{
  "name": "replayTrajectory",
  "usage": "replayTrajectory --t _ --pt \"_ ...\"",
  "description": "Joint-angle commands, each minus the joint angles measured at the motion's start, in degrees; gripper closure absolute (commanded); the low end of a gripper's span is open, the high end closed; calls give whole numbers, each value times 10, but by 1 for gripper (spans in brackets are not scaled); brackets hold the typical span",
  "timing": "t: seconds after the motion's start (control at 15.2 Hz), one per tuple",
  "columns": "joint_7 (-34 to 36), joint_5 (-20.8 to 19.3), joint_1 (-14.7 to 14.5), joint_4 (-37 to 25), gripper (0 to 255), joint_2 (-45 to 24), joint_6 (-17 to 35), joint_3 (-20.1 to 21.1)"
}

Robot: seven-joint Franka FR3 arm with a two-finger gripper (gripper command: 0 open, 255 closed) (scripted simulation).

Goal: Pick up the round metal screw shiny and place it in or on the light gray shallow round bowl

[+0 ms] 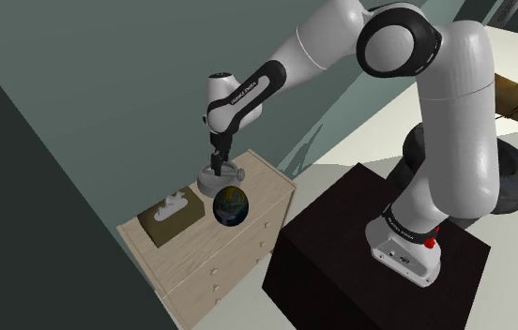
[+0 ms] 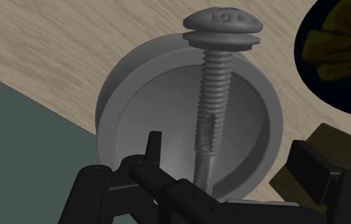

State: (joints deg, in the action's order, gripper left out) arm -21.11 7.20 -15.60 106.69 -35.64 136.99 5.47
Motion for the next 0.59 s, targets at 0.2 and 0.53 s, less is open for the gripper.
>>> replayTrajectory --t 0.2,0.53 --pt "1 1 3 -5 0 35 -14 -4" --pt "-1 3 0 -5 0 36 -14 -7"
